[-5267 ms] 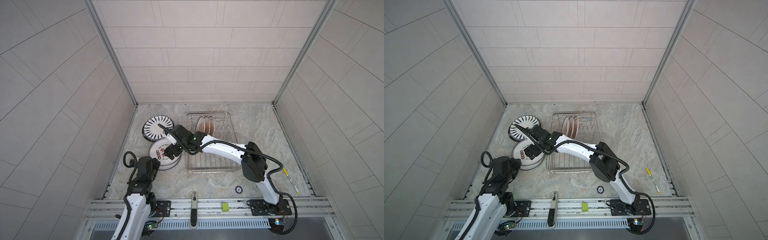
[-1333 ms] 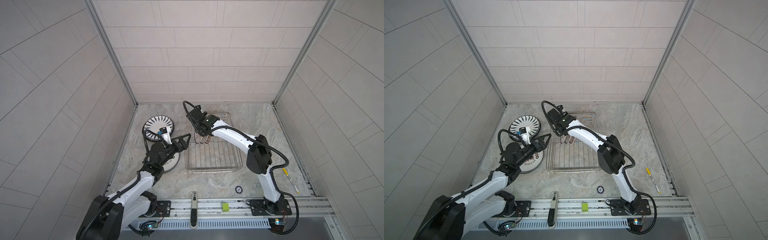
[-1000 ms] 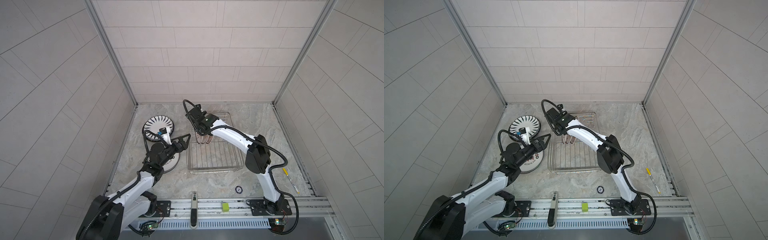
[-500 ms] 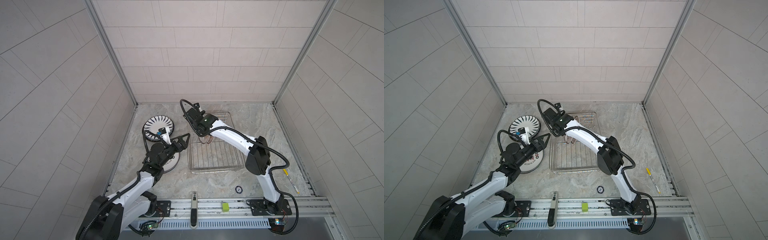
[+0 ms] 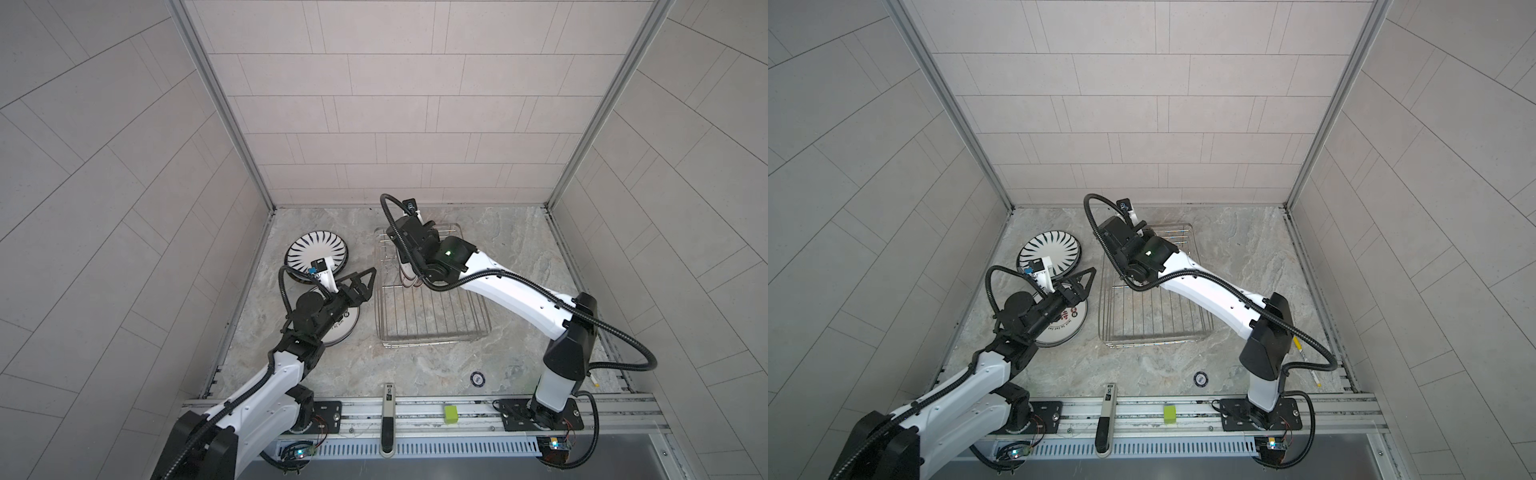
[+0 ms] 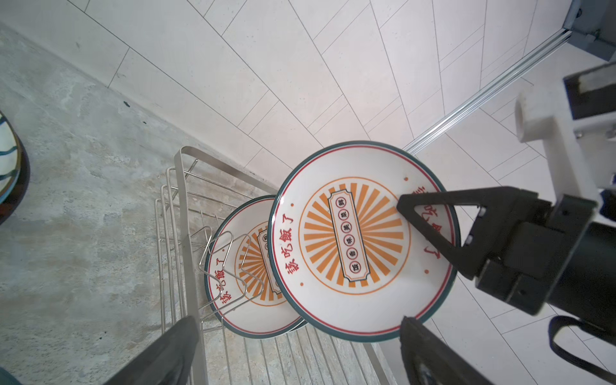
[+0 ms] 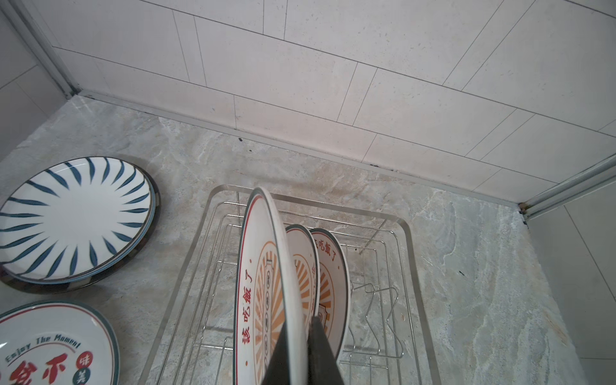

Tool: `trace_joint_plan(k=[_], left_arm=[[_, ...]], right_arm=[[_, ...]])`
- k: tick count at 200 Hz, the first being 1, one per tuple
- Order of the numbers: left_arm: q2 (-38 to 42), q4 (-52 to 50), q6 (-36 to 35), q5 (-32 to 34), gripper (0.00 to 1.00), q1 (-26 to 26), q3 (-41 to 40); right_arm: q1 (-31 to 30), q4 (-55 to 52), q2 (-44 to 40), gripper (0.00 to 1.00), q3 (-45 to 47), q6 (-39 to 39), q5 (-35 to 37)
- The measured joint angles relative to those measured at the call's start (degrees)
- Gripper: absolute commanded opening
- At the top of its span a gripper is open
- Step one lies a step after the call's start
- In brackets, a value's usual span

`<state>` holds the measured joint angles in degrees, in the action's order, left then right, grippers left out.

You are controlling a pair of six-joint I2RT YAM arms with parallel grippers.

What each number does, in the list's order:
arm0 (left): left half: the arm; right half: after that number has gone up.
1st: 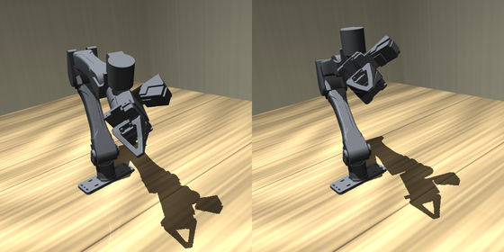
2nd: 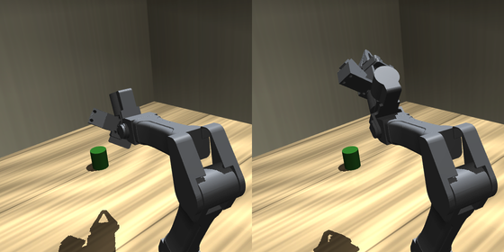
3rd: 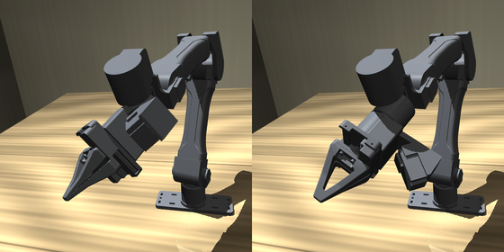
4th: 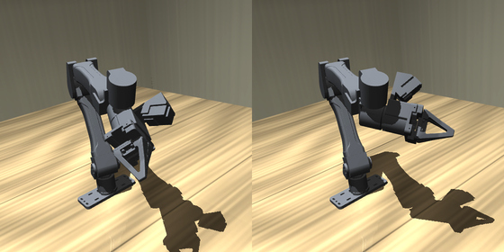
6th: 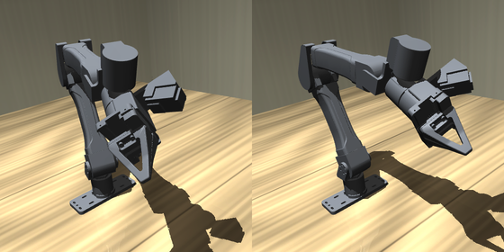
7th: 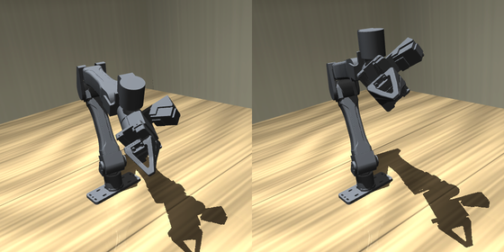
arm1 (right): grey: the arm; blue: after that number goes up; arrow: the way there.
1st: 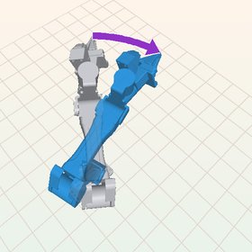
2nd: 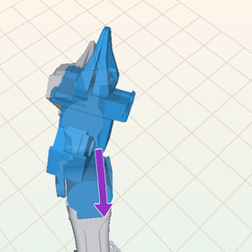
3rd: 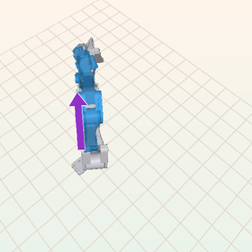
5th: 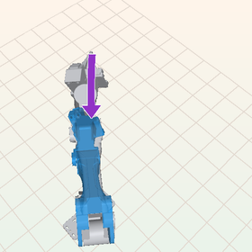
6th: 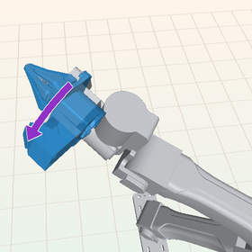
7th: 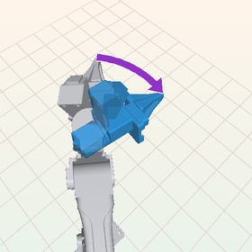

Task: Unload the plates from the dish rack
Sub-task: Pick up the plate from the dish rack, then place the plate among the plates.

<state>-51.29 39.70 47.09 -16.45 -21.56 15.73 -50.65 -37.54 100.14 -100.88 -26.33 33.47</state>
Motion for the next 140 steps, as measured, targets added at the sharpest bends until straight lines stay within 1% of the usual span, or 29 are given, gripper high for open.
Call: trace_joint_plan(k=[18, 37, 53, 82, 110, 140], left_arm=[[1.22, -0.35, -0.02, -0.26, 1.0, 0.0, 0.0], [2.45, -1.27, -0.09, -0.66, 1.0, 0.0, 0.0], [3.37, -2.4, -0.22, -1.14, 1.0, -0.09, 0.0], [4.17, -4.2, -0.44, -1.73, 1.0, -1.07, 0.44], [3.69, -5.07, -1.2, -1.73, 0.99, -3.98, 2.43], [0.87, -5.7, -2.38, -1.99, 0.96, -7.52, 5.68]], right_arm=[[0.24, 3.41, -4.74, 0.08, 5.84, 0.59, -2.1], [1.73, 7.74, -10.36, 0.08, 13.27, 0.42, -6.73], [4.85, 12.33, -15.5, 0.07, 20.44, -0.39, -13.27], [12.87, 20.74, -24.59, 0.07, 32.92, -3.34, -25.79], [18.99, 27.56, -30.23, 0.07, 40.48, -6.95, -37.38], [25.53, 35.12, -32.65, 0.07, 46.1, -11.89, -48.81]])
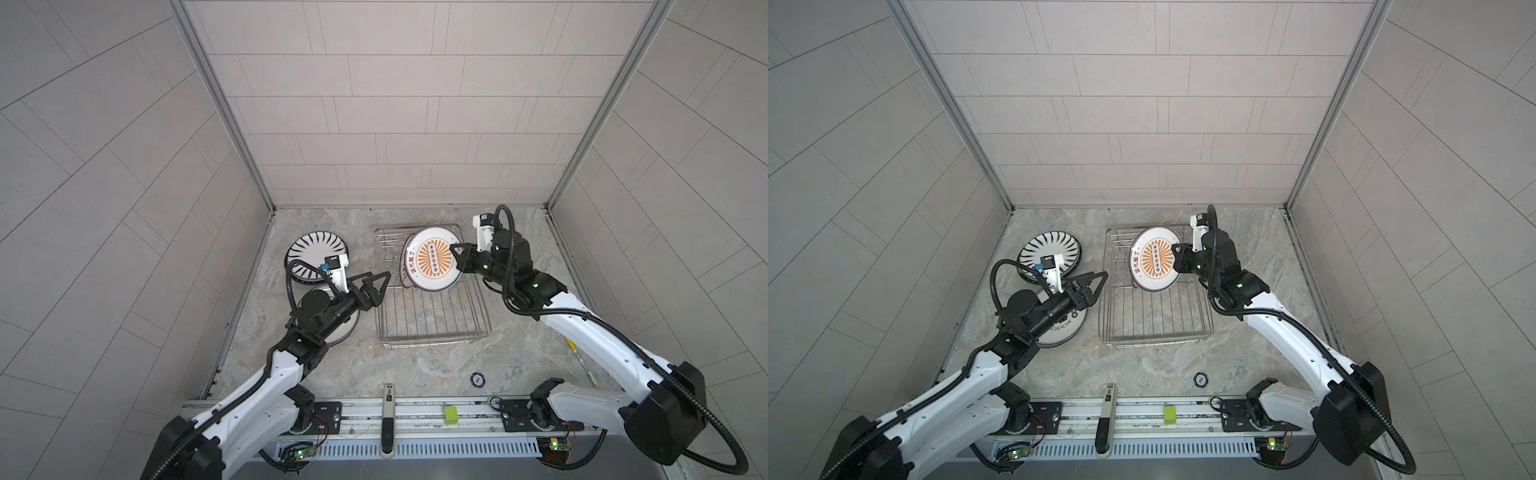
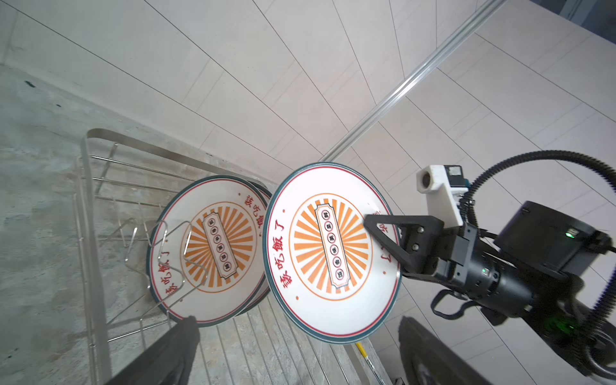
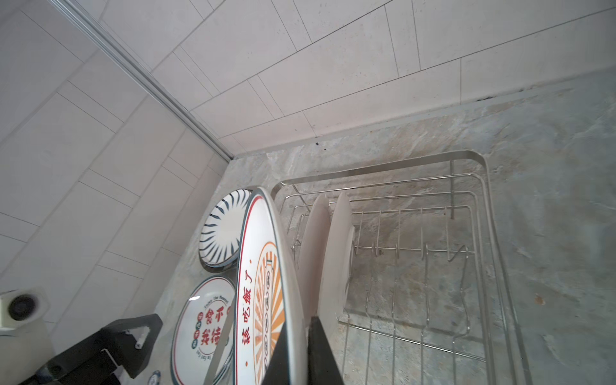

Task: Unload the plates from the dish rack
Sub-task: Place the plate among the plates.

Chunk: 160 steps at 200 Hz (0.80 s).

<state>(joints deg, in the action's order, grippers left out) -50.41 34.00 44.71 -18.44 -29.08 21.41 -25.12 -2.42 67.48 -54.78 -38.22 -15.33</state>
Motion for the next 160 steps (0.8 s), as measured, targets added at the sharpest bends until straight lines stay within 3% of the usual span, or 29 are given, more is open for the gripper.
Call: trace_joint_plan(k=[41, 83, 113, 124, 131, 160], left_arm=[[-4.96, 1.42, 1.22, -0.63, 0.89, -2.82, 2.12], [-8.9, 2.84, 3.76, 0.85, 0.83, -5.68, 3.28], [-10.05, 3.02, 5.01, 3.63, 0.67, -6.71, 3.82], [-10.75, 3.63, 6.05, 4.44, 0.46, -6.88, 3.82], [-11.3, 4.17, 6.47, 4.76, 0.38, -7.04, 3.82], [-14.23, 7.76, 8.33, 5.44, 0.38, -7.23, 3.85]], right_arm=[[3.76, 9.6, -0.7, 0.07, 7.13, -7.43, -10.27], [3.76, 16.83, -3.39, 0.07, 12.76, -12.72, -13.46], [3.76, 19.61, -4.22, 0.07, 14.01, -14.49, -13.79], [3.76, 20.57, -4.15, 0.07, 14.01, -14.95, -14.01], [3.74, 21.2, -4.13, 0.07, 14.01, -15.17, -14.12], [2.8, 22.75, -3.37, 0.07, 14.01, -15.63, -13.94]])
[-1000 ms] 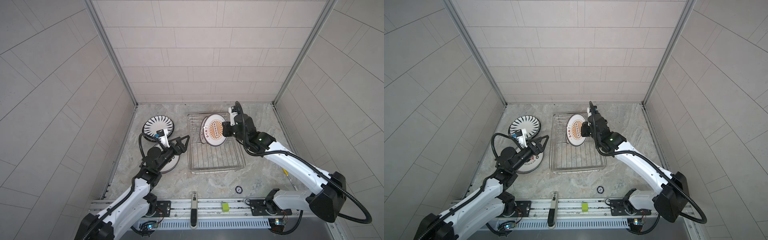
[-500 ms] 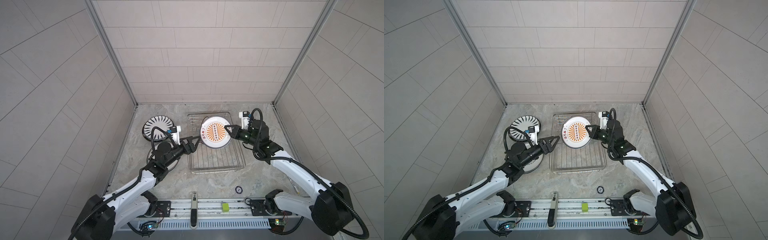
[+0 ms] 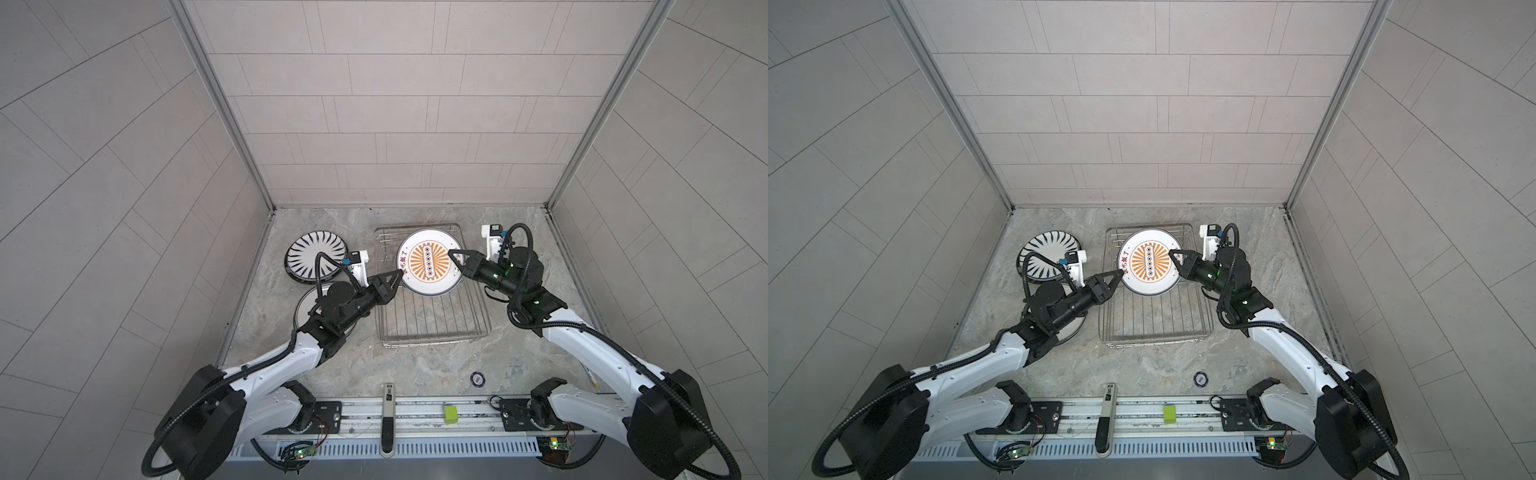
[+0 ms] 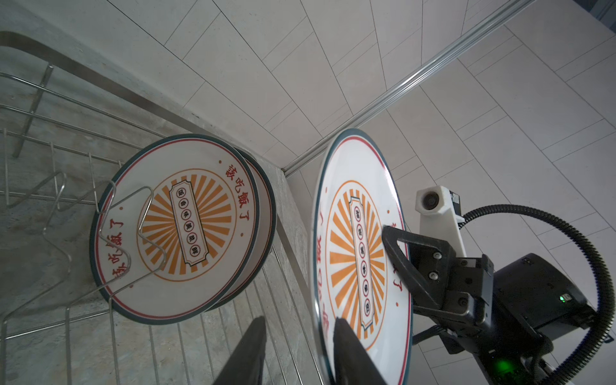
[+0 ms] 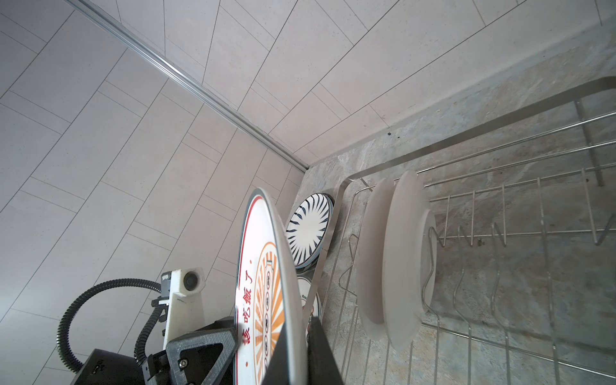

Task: Unload the plates from the dish rack
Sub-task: Place the plate among the plates.

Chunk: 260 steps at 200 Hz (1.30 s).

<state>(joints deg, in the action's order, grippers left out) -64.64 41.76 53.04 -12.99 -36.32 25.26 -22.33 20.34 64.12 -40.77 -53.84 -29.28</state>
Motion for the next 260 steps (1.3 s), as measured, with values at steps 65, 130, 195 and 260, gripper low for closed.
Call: trace_joint_plan(k=[65, 130, 195, 260], left_arm=[[-4.5, 3.78, 3.17, -0.63, 0.18, -0.04, 0.92], [-3.58, 3.82, 9.42, 0.39, 0.0, 0.68, 0.92], [0.11, 2.21, 8.31, 1.99, 0.0, 0.11, 0.74], [2.08, 0.94, 7.87, 3.39, 0.0, -0.09, -0.24]], right_arm=[[-2.36, 0.48, 2.6, 0.07, -0.22, -0.13, 0.2], [-3.19, 1.92, 5.03, 0.11, -1.92, 1.09, 0.59], [-7.1, -4.61, 7.19, 0.46, -6.4, 4.15, 4.28], [-8.55, -7.82, 7.52, 0.86, -6.99, 5.66, 5.05]])
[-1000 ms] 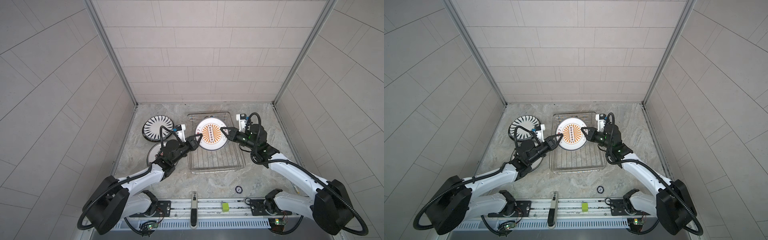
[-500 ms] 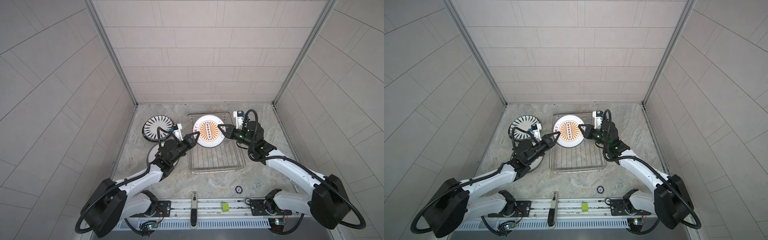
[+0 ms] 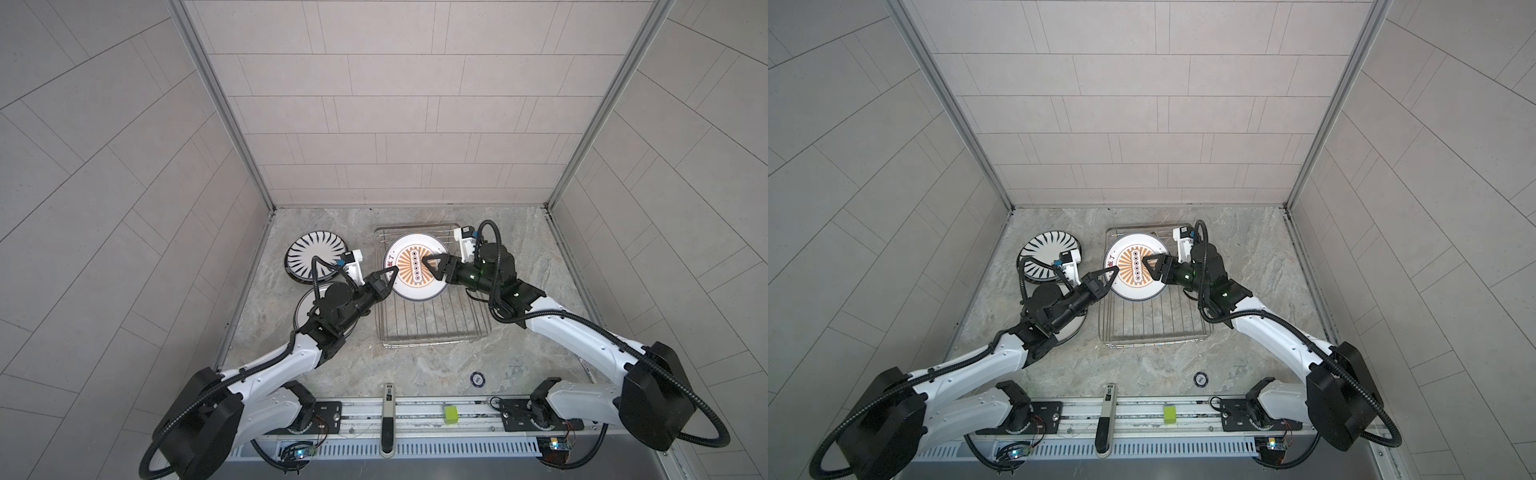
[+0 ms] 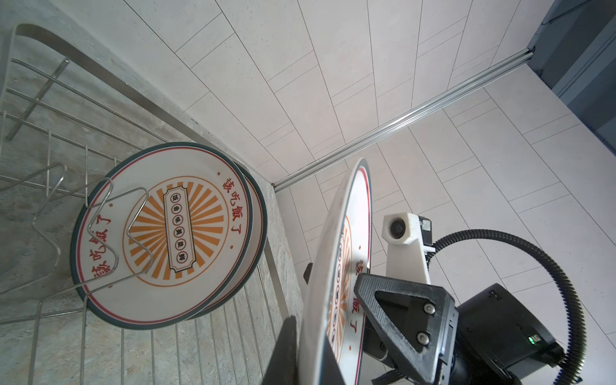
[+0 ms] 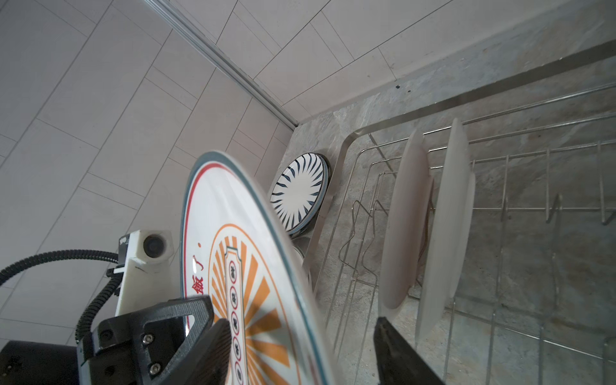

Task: Unload the plates from the dish rack
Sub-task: Place the plate among the plates.

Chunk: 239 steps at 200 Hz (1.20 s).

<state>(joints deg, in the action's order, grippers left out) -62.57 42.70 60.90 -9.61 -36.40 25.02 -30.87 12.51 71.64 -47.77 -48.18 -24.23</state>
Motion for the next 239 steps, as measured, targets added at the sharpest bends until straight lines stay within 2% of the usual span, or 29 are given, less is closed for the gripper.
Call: trace_joint_plan(k=[24, 28, 32, 87, 114, 138, 173, 204, 239], left_arm=[[1.18, -0.28, -0.11, 1.05, 0.0, 0.0, -0.02], [1.42, -0.42, -0.11, 1.27, 0.0, 0.0, -0.04], [1.62, -0.57, -0.13, 1.49, 0.0, 0.0, -0.04], [5.7, -5.55, -0.52, 4.74, 0.0, 0.74, -0.35], [9.16, -8.46, -0.52, 6.32, 0.0, 1.9, -1.18], [12.83, -11.54, -0.42, 8.22, 0.0, 3.15, -2.21], [17.9, -15.47, 0.22, 12.09, 0.0, 4.09, -3.98], [22.51, -21.44, 1.22, 15.87, 0.0, 4.52, -4.96], [32.17, -30.05, 1.88, 21.57, 0.0, 4.52, -5.49]], right_arm=[[-0.39, -2.08, 0.0, 0.89, -1.14, 1.07, 0.92], [-0.52, -2.23, -0.02, 0.98, -1.27, 1.25, 1.22], [-0.61, -2.36, -0.04, 0.99, -1.36, 1.36, 1.49], [-4.13, -6.71, -4.28, 0.99, -1.25, 7.45, 9.46], [-4.46, -6.56, -8.28, 0.97, 0.02, 10.29, 11.87], [-4.81, -6.88, -10.64, 0.99, 1.16, 12.26, 13.64], [-10.88, -13.35, -10.58, 0.99, -1.33, 17.49, 23.15], [-13.49, -13.86, -10.45, 0.99, -2.16, 22.01, 24.2], [-14.82, -12.72, -7.65, 0.99, -3.21, 24.7, 24.28]])
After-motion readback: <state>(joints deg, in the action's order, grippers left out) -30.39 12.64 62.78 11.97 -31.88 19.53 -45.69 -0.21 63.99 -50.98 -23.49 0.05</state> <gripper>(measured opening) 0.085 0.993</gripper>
